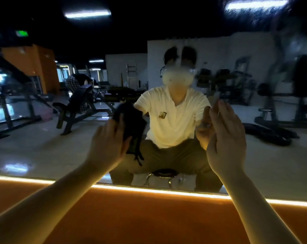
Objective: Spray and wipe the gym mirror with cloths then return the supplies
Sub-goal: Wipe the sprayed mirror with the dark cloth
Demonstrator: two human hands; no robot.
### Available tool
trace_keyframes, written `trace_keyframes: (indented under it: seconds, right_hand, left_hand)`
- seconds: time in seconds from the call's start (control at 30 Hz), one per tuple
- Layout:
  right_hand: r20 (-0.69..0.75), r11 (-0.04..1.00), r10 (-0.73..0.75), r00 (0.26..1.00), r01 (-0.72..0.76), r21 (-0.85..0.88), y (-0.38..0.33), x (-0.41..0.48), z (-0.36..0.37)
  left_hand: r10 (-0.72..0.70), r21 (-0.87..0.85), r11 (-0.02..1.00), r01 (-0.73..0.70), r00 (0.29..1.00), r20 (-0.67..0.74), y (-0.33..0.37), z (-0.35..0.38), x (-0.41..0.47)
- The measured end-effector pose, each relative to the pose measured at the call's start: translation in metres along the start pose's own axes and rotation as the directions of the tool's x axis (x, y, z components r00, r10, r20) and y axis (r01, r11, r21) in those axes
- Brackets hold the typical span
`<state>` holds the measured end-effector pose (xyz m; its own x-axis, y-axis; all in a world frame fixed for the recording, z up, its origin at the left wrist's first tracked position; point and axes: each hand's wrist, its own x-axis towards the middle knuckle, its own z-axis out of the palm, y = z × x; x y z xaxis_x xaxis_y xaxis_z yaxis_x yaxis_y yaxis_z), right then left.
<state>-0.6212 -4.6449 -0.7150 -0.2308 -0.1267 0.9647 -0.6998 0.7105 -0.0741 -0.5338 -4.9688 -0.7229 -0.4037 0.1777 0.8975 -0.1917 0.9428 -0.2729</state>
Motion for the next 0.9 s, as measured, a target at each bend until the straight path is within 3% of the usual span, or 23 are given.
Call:
trace_keyframes:
  seconds: [0.1,0.23,0.33,0.63,0.77,0.9]
  right_hand:
    - [0.017,1.0,0.029,0.999,-0.029,0.001,0.001,0.003,-0.002]
    - [0.056,1.0,0.012,0.998,-0.012,-0.006,0.005,0.001,-0.003]
    - [0.073,1.0,-0.007,0.997,0.005,0.027,0.01,0.002,-0.01]
    - [-0.038,0.993,0.096,0.995,-0.094,0.073,0.027,0.03,-0.027]
    - [-0.035,0.996,0.071,0.997,-0.069,0.048,0.02,0.029,-0.018]
    - [-0.034,0.998,0.056,0.998,-0.056,0.012,0.0,0.032,-0.007]
  left_hand:
    - [-0.128,-0.039,0.991,0.128,0.992,-0.002,-0.013,-0.006,0.01]
    - [0.022,0.028,0.999,-0.02,0.996,-0.088,0.018,-0.007,0.037]
    - [0.148,-0.034,0.988,-0.153,0.982,-0.115,0.061,-0.001,0.069]
    - [0.384,-0.111,0.914,-0.391,0.92,-0.079,0.172,0.01,0.119]
    - [0.42,-0.069,0.904,-0.422,0.906,-0.048,0.148,0.014,0.113]
    - [0.237,-0.024,0.971,-0.237,0.971,0.014,0.067,0.007,0.101]
